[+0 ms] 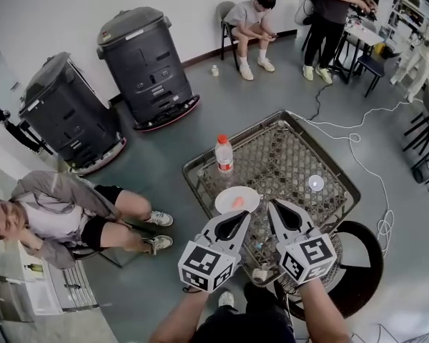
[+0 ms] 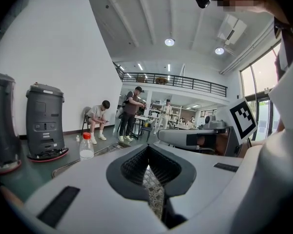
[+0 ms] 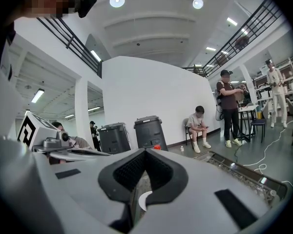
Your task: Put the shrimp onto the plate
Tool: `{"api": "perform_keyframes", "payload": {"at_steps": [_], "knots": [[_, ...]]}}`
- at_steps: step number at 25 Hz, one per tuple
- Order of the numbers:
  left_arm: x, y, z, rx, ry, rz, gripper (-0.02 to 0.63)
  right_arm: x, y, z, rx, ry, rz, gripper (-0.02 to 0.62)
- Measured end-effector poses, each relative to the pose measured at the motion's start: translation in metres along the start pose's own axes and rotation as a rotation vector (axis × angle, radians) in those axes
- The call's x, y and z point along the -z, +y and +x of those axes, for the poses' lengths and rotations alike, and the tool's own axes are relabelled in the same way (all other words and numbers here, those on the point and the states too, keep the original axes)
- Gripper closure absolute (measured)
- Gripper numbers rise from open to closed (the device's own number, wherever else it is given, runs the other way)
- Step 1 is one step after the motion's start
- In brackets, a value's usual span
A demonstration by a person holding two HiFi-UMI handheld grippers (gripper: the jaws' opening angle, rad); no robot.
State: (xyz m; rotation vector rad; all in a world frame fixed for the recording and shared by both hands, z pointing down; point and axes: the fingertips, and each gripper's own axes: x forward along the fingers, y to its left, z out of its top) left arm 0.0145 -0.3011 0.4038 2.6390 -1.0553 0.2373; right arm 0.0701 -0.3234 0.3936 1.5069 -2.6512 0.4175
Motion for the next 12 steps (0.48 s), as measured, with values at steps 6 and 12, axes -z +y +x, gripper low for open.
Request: {"api": "perform_keyframes", "payload": {"at_steps": [6,12], "knots": [[0.0021,0.0019,-0.0039,-0.004,0.004,-0.001,0.597,-0.0005,0.0045,-0.0004,0.0,-0.004,-0.006,0.592],[0.002,0.0039,-0.0068,0.001,0.01,-0.001,0.597,-0.0025,0.0087,0.0014,-0.004,-0.015,-0.006,0.592]]}}
